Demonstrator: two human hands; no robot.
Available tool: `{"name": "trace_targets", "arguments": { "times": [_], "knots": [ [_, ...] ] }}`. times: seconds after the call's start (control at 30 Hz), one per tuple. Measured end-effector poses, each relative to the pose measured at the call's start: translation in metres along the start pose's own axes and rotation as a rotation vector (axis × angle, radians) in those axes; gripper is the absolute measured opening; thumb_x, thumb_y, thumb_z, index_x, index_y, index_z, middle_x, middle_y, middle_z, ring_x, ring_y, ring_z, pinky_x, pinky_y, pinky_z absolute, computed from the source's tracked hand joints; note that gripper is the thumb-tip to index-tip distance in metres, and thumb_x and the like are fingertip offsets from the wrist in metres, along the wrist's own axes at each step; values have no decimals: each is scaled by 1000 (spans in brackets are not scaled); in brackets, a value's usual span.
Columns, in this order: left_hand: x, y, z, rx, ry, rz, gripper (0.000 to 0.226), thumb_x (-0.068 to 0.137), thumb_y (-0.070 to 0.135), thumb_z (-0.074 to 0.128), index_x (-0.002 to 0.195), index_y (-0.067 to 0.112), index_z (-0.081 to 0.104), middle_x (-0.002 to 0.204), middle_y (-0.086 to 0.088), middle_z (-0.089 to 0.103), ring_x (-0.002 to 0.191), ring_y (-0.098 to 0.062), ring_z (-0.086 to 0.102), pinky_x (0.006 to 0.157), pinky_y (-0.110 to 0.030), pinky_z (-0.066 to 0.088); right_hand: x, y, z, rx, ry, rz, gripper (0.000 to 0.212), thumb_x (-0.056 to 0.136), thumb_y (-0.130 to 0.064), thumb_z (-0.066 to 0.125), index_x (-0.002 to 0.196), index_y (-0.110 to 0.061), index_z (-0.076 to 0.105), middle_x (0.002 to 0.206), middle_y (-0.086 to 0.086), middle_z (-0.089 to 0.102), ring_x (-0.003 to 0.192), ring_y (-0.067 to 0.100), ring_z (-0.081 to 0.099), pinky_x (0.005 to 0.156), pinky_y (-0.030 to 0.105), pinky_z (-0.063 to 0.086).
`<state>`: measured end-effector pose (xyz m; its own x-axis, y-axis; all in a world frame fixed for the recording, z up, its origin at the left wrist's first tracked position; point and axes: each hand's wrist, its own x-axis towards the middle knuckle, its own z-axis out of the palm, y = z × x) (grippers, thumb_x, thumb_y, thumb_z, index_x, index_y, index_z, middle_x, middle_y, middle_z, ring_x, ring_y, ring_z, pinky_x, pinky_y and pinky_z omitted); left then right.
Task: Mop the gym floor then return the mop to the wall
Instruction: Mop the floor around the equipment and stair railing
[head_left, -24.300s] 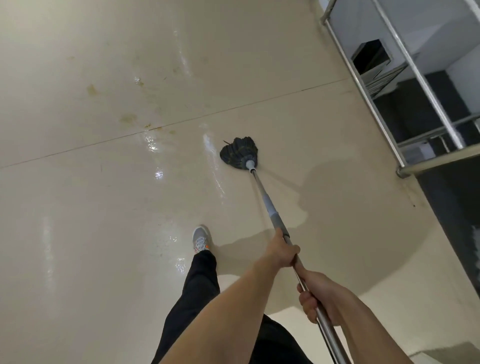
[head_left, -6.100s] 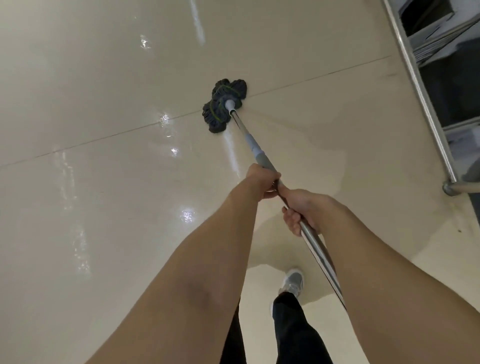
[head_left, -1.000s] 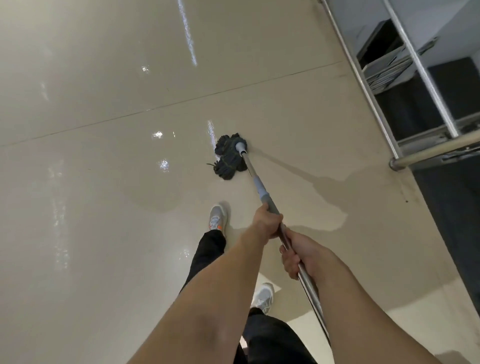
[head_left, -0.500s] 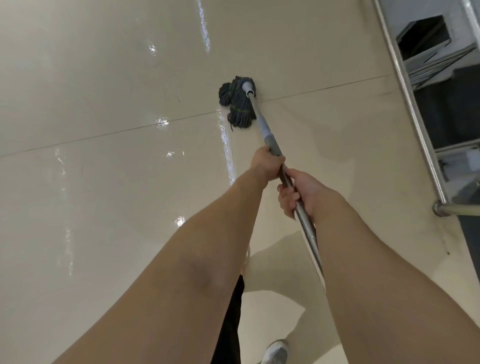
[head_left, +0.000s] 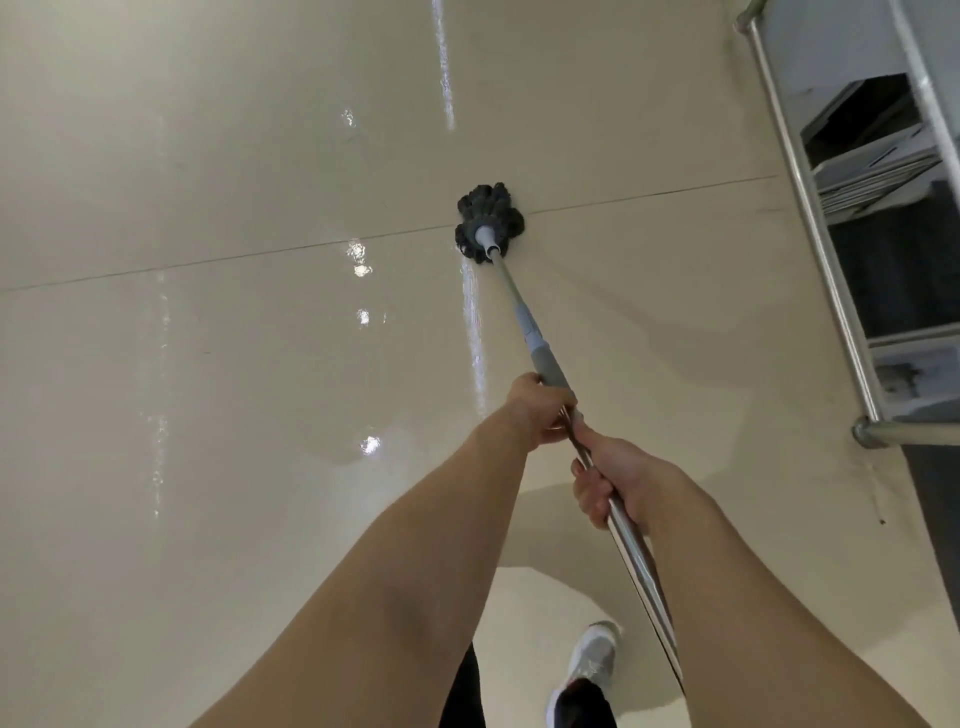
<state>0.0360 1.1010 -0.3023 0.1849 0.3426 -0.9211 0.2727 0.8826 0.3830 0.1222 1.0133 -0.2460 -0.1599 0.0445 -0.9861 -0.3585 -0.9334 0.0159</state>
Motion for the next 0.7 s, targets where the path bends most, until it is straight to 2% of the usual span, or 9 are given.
{"name": "trace_targets", "arguments": {
  "times": [0.13,0.3,0.43,0.5,0.57,0.6,0.63,0.67,0.7],
  "knots": [
    [-59,-80,31,-64,-7,-57,22,86,-7,57,107,-2,53,85,-19,61,72,-29,67,67,-41,62,-30,90,-28,-156,59,-2,65,90,-76,40,66,-16,36,46,-5,26,28,7,23,32,13,24],
    [-141,-194,74,-286,-83,-182,14,91,-10,49,101,0,46,95,-24,53,65,-27,57,43,-28,55,-69,211,-76,-398,155,0,60,95,-69,38,64,-18,33,50,-2,27,34,8,21,38,14,21],
    [-193,-251,86,-340,-145,-254,13,97,-6,41,88,4,42,81,-16,47,64,-23,50,48,-27,49,-100,267,-82,-552,228,120,59,96,-66,40,61,-19,32,46,-2,28,30,9,22,36,16,20],
    [-212,-266,79,-342,-181,-275,20,99,-3,38,82,5,42,77,-14,46,65,-21,48,54,-28,46,-108,279,-74,-772,255,170,57,101,-57,34,60,-17,36,40,4,34,31,15,30,40,21,31],
    [-219,-272,67,-312,-174,-237,21,100,-1,40,80,4,44,76,-13,47,66,-21,50,57,-28,48,-110,280,-58,-1061,263,197,62,108,-40,24,55,-17,48,37,14,45,43,26,44,65,37,50],
    [-221,-272,60,-282,-154,-194,18,99,0,43,82,3,46,75,-12,48,65,-21,51,56,-28,51,-111,278,-48,-1133,272,203,74,108,-41,18,52,-9,55,38,18,49,50,30,48,80,43,50],
    [-220,-272,53,-240,-123,-138,11,98,2,47,88,4,48,76,-12,49,64,-21,53,55,-28,52,-115,274,-36,-1177,300,203,84,107,-47,13,60,6,58,36,20,50,54,32,48,84,43,49],
    [-223,-268,44,-188,-99,-78,2,98,5,50,99,6,50,78,-11,52,63,-20,56,56,-28,52,-122,267,-22,-1249,348,188,85,107,-49,11,73,14,58,32,19,48,55,32,47,75,40,48],
    [-224,-264,35,-113,-74,-19,18,98,9,51,116,14,50,83,-8,56,64,-20,59,59,-28,52,-129,258,-7,-1316,416,139,78,108,-46,14,80,14,56,28,16,45,54,30,46,63,36,43]
  ]
}}
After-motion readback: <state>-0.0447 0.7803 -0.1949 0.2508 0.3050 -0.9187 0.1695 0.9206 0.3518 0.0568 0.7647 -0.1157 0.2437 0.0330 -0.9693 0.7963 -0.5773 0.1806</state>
